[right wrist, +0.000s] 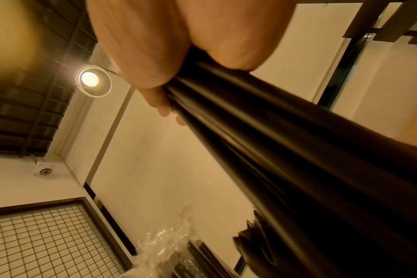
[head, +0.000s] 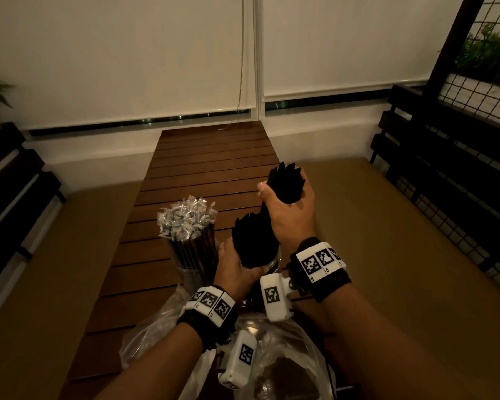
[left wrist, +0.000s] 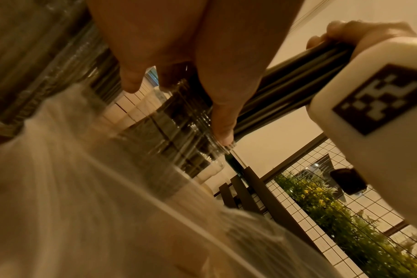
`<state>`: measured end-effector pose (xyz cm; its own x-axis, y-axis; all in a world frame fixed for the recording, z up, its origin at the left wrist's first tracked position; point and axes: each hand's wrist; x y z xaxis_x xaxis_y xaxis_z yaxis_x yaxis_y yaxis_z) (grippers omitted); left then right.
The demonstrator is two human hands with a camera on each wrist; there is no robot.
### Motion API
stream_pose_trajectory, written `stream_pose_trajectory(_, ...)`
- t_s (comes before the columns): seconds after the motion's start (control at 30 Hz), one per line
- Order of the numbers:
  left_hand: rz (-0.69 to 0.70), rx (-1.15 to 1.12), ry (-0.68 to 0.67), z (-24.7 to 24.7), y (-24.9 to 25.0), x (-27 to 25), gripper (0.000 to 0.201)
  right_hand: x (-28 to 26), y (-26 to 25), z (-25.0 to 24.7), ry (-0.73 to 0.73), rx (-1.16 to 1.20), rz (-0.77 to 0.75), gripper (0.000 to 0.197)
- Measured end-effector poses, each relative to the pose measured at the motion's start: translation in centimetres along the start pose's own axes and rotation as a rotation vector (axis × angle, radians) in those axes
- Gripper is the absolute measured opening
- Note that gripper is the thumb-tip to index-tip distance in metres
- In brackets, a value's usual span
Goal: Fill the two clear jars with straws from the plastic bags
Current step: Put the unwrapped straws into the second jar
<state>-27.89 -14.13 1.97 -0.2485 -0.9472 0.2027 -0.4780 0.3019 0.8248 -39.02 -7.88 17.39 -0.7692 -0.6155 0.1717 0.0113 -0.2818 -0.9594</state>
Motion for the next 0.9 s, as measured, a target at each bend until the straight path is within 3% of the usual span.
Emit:
stream_pose_trajectory(0.07, -0.007, -0.014, -0.003, -0.2, 0.2, -0.1, 0.070, 0.0, 0.2, -0.1, 0.018, -0.011, -0.029, 0.034)
stream_pose_trajectory(0.17, -0.043, -0.015, -0.004, -0.7, 0.7, -0.4, 0.072, 0.0, 0.3, -0.4, 0.000, -0.021, -0.070, 0.027)
stream_pose_trajectory(0.47, -0.112, 0.011, -0.026, -1.5, 2.5, -1.0, 0.080, -0.4, 0.5, -1.1, -0.048, -0.045, -0.182, 0.028)
stream_pose_trajectory(0.63, -0.114, 0.098, -0.047, -1.3, 2.5, -0.3, 0.085, -0.3, 1.1, -1.6, -0.109, -0.008, -0.125, 0.040)
stream_pose_trajectory(0.8, -0.035, 0.216, -0.073, -0.7, 2.0, 0.4, 0.064, -1.1, 2.8, -2.1, -0.261, -0.176, -0.128, 0.031)
stream_pose_trajectory(0.9, -0.052, 0.220, -0.063, -1.0, 2.1, 0.2, 0.068, -0.6, 3.0, -2.2, -0.251, -0.216, -0.106, 0.024)
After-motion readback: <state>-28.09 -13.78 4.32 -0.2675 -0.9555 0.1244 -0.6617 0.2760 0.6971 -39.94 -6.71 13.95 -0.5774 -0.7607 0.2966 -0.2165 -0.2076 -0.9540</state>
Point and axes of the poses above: each hand's wrist, its own x-axis towards the middle knuckle, its own z-axis out of the palm, y = z × x, and after that the axes turned 11 degrees about y, right-handed
